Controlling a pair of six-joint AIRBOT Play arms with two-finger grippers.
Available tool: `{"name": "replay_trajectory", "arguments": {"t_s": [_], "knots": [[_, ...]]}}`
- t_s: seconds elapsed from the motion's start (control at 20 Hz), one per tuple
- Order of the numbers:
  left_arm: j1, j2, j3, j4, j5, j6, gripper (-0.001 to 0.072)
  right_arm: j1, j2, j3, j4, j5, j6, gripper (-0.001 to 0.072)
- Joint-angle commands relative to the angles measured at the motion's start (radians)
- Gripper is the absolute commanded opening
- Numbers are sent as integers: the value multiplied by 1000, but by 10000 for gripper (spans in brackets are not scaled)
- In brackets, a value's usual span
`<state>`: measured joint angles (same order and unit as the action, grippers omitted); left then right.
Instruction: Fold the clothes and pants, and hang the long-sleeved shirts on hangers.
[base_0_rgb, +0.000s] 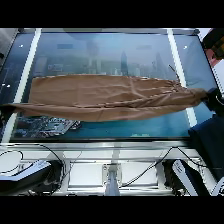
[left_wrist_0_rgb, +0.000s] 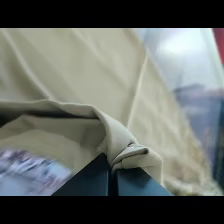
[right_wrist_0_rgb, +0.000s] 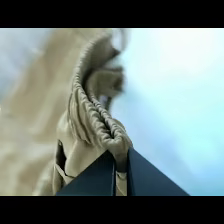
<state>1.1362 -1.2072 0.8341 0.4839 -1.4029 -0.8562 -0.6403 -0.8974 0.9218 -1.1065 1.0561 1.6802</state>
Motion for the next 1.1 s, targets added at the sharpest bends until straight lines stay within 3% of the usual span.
{"name": "replay_trajectory", "arguments": {"t_s": [0.0,0.15,0.3,0.65,0.8,1.05], "knots": [[-92,1,2,-93,203,-193,19,89,-16,35,64,-159,119,41],[-192,0,2,-253,385,-252,20,192,-66,35,64,-378,280,41],[-303,-1,2,-269,613,-349,19,271,-160,36,63,-552,426,41],[-562,-10,2,-333,1088,-349,20,356,-422,36,71,-747,669,41],[-601,-51,2,-365,1173,-349,20,365,-480,36,83,-849,713,41],[-669,-157,4,-366,1184,-349,21,404,-538,36,82,-981,713,40]]}}
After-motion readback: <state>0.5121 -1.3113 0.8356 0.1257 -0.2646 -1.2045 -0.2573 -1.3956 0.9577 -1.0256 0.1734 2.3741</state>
